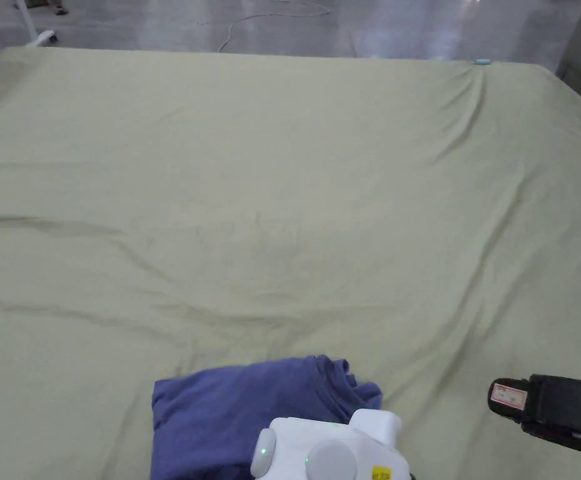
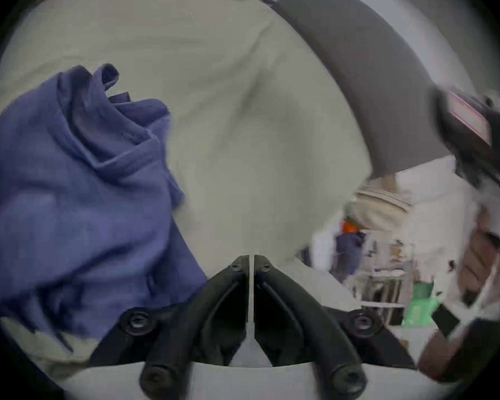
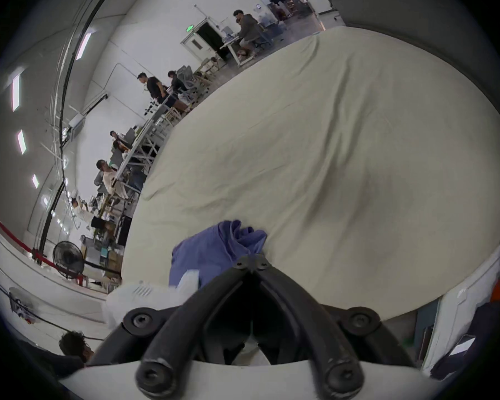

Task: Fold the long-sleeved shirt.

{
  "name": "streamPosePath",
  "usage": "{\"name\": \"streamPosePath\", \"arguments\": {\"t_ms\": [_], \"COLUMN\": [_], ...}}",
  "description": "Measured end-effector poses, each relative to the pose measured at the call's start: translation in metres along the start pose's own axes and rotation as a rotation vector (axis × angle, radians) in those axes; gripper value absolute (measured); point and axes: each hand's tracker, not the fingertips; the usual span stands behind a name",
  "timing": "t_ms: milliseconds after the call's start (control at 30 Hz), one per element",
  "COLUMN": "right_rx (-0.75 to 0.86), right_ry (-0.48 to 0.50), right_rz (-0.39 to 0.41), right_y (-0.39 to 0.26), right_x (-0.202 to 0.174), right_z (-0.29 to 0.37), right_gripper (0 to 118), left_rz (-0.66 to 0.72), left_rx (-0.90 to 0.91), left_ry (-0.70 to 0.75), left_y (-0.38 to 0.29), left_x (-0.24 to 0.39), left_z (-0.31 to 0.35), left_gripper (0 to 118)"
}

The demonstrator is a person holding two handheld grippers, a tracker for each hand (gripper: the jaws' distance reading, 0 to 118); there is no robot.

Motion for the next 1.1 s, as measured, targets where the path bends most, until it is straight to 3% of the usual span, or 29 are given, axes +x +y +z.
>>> {"name": "streamPosePath", "arguments": {"t_ms": [100,167,267,333,400,433,533,567,600,700,767,800,833,867,900,933,1100], "right_rx": [-0.013,-0.066,-0.185,-0.281,-0.418,-0.464,-0.592,-0.479,-0.469,-0.536,-0.533,-0.534,-0.534,-0.531,-0.524,-0.519,-0.523], "right_ry": [0.009,0.047,0.090,0.015,-0.130,-0.184,-0.293,-0.235,-0.229,-0.234,-0.213,-0.211,-0.212,-0.211,-0.211,-0.211,-0.229], "right_rz": [-0.021,0.021,0.086,0.176,0.289,0.306,0.299,0.312,0.336,0.260,0.251,0.246,0.247,0.252,0.255,0.252,0.267], "right_y": [0.011,0.015,0.013,0.005,-0.012,-0.022,-0.055,-0.056,-0.055,-0.049,-0.050,-0.051,-0.053,-0.055,-0.057,-0.058,-0.059], "right_x": [-0.016,-0.032,-0.061,-0.081,-0.091,-0.090,-0.071,-0.071,-0.073,-0.064,-0.057,-0.054,-0.053,-0.052,-0.053,-0.053,-0.056], "right_z": [-0.021,-0.048,-0.102,-0.142,-0.187,-0.203,-0.231,-0.222,-0.215,-0.205,-0.201,-0.199,-0.196,-0.195,-0.195,-0.196,-0.202], "right_gripper": [0,0,0,0,0,0,0,0,0,0,0,0,0,0,0,0,0], "left_rz": [0.038,0.118,0.251,0.296,0.359,0.397,0.445,0.447,0.445,0.421,0.421,0.419,0.412,0.401,0.395,0.391,0.395], "left_rx": [0.117,0.231,0.426,0.502,0.506,0.496,0.488,0.478,0.460,0.395,0.382,0.374,0.365,0.363,0.357,0.352,0.288], "left_ry": [-0.054,-0.062,0.076,0.226,0.316,0.330,0.272,0.266,0.273,0.294,0.286,0.279,0.272,0.263,0.261,0.258,0.191], "left_y": [-0.008,-0.007,-0.011,-0.011,-0.012,-0.013,-0.022,-0.024,-0.025,-0.025,-0.024,-0.022,-0.022,-0.021,-0.019,-0.017,0.001], "left_x": [-0.016,-0.041,-0.082,-0.106,-0.128,-0.136,-0.155,-0.154,-0.155,-0.158,-0.162,-0.164,-0.166,-0.167,-0.169,-0.171,-0.199], "left_z": [0.070,0.121,0.189,0.215,0.228,0.231,0.235,0.229,0.224,0.208,0.200,0.195,0.192,0.188,0.183,0.178,0.158], "left_gripper": [0,0,0,0,0,0,0,0,0,0,0,7,25,56,98,114,116]}}
